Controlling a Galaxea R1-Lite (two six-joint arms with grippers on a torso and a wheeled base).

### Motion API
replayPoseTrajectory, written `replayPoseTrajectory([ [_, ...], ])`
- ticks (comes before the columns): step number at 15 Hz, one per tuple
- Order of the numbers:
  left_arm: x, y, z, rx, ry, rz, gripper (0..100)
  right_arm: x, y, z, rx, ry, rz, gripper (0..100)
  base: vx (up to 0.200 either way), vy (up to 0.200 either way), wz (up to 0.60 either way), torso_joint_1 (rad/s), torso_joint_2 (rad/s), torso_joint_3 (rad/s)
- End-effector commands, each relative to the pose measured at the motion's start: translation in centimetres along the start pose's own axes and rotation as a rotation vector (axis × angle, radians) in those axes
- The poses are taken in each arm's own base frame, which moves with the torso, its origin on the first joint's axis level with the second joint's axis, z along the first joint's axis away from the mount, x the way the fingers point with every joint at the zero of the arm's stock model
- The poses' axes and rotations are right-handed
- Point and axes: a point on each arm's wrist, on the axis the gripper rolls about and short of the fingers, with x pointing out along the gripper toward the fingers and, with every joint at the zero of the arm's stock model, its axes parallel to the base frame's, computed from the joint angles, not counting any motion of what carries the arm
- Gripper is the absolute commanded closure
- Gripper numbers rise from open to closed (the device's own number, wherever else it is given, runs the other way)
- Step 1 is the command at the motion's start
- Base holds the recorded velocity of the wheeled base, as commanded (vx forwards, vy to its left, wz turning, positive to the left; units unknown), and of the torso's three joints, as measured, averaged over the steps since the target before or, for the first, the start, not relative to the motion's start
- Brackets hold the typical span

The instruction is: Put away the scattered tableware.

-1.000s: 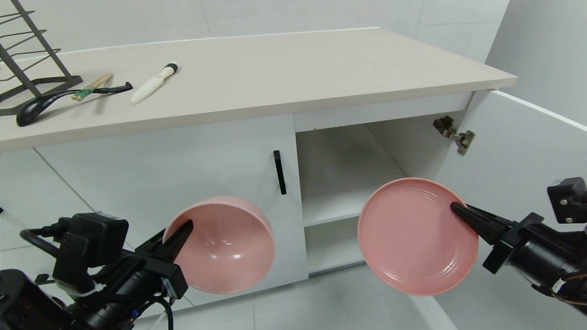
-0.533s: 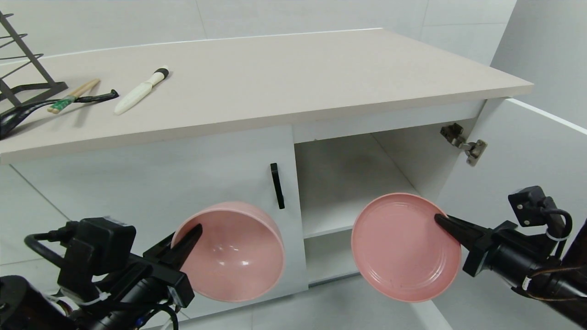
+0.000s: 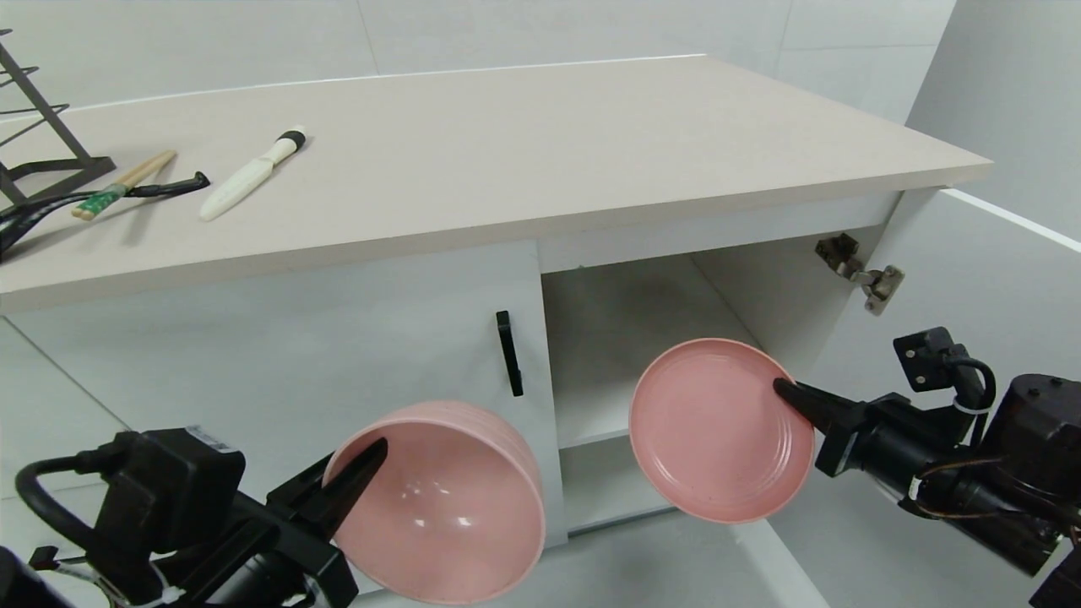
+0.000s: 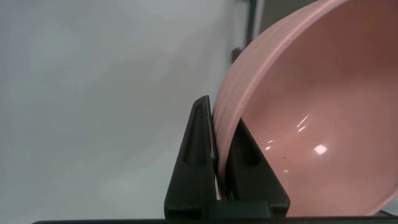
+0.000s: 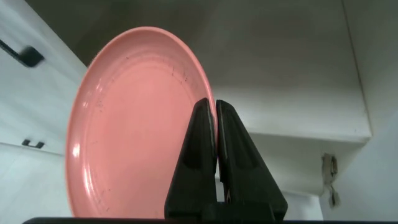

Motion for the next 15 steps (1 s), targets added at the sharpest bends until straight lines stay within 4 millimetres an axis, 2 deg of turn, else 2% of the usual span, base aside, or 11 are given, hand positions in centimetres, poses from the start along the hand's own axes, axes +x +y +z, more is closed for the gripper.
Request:
replayPoseTrajectory([
  [1, 0.0, 0.0, 0.0, -0.001, -0.002, 0.001, 100, 0.9, -0.3, -1.0, 0.007, 0.035, -0.005, 100, 0.000, 0.000, 0.00, 0.000, 0.00, 0.000],
  [8, -0.1, 0.0, 0.1, -0.008, -0.008, 0.001, 100, 4.5, -1.0, -1.7, 0.006, 0.014, -0.001, 100, 0.000, 0.000, 0.00, 0.000, 0.00, 0.000],
  [11, -0.1, 0.1, 0.1, -0.009, -0.002, 0.005, 100, 6.0, -1.4, -2.1, 0.063, 0.005, -0.005, 100, 0.000, 0.000, 0.00, 0.000, 0.00, 0.000],
  [14, 0.0, 0.3, 0.1, -0.032, -0.006, 0.016, 100, 6.5, -1.7, -2.4, 0.068, 0.004, -0.017, 100, 0.200, 0.000, 0.00, 0.005, 0.00, 0.001],
  [15, 0.0, 0.3, 0.1, -0.027, -0.004, 0.016, 100, 6.5, -1.7, -2.4, 0.068, 0.005, -0.017, 100, 0.000, 0.000, 0.00, 0.000, 0.00, 0.000],
])
